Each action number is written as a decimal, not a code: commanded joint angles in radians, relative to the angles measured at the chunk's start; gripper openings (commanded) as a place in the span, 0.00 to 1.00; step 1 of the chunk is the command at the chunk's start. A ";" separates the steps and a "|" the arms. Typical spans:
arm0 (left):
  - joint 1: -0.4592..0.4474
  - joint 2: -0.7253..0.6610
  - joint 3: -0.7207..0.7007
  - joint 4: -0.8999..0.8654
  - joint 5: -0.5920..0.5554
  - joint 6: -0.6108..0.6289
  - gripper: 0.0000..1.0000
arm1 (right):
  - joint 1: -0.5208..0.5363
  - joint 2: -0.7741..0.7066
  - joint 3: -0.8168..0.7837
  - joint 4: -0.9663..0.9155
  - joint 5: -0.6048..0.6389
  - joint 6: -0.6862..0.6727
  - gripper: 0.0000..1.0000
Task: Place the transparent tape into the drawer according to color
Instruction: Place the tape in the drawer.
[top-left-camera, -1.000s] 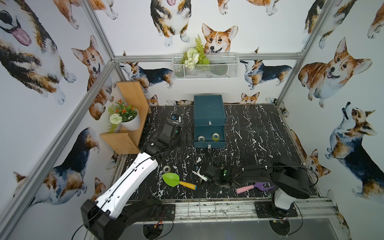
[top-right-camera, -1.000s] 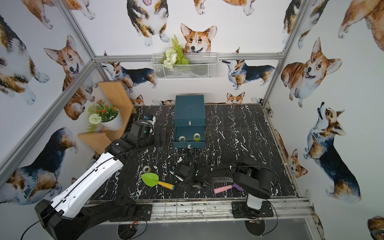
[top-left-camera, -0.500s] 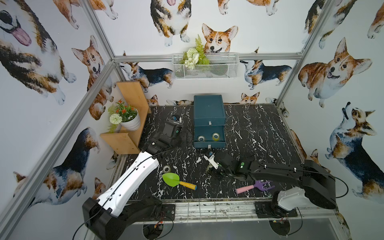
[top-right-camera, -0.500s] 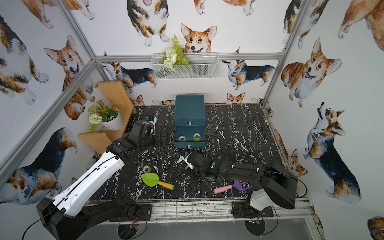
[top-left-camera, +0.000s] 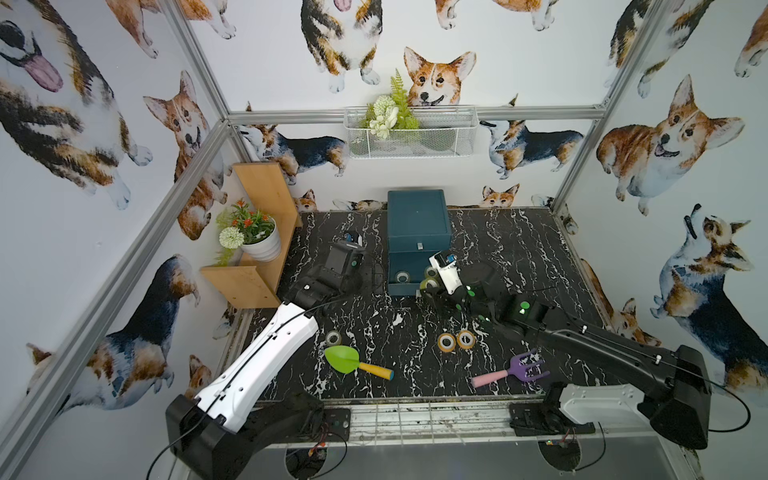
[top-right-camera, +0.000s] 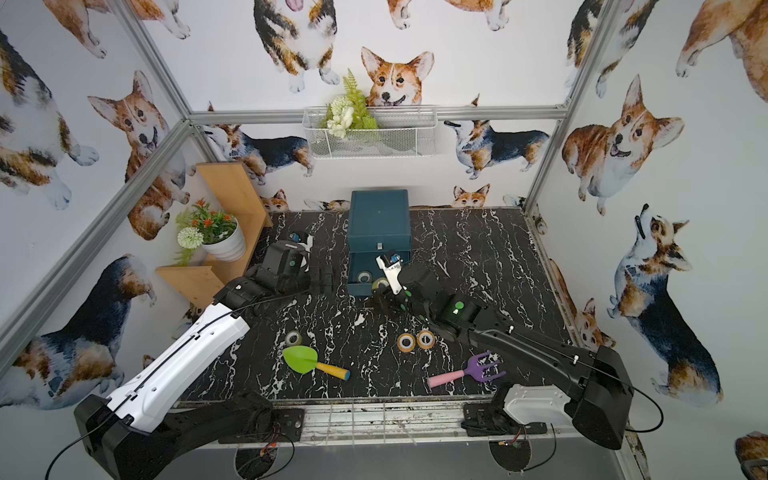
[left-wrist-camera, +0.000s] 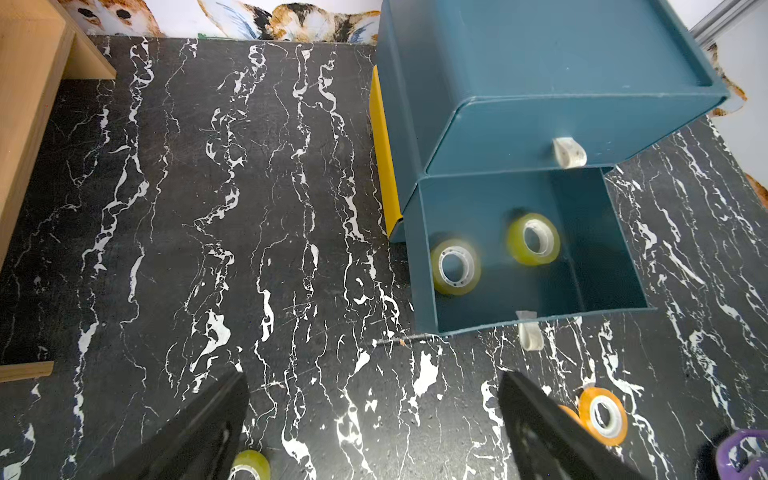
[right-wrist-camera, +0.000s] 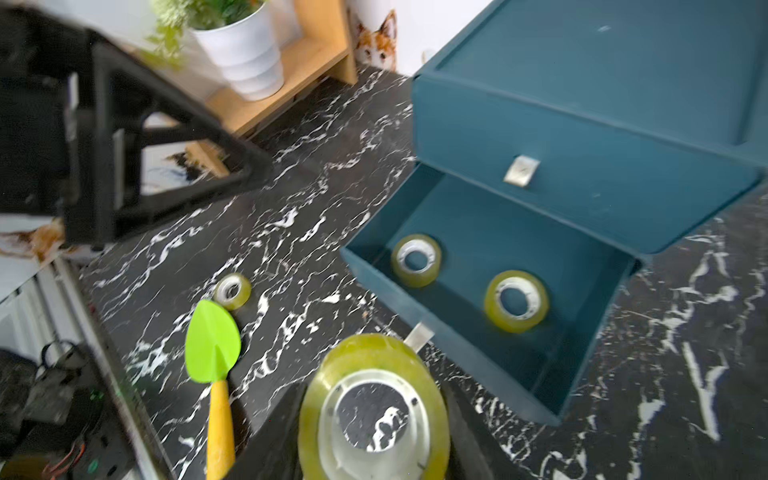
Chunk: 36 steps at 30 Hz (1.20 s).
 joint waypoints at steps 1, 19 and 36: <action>0.002 -0.003 -0.003 0.014 0.006 0.001 0.99 | -0.048 0.060 0.048 0.004 0.024 -0.006 0.43; 0.005 -0.024 -0.041 0.010 0.010 -0.006 0.99 | -0.157 0.401 0.168 -0.019 0.095 0.023 0.54; 0.009 -0.008 -0.102 0.001 -0.035 -0.067 1.00 | -0.157 0.212 0.100 0.087 0.020 0.032 0.88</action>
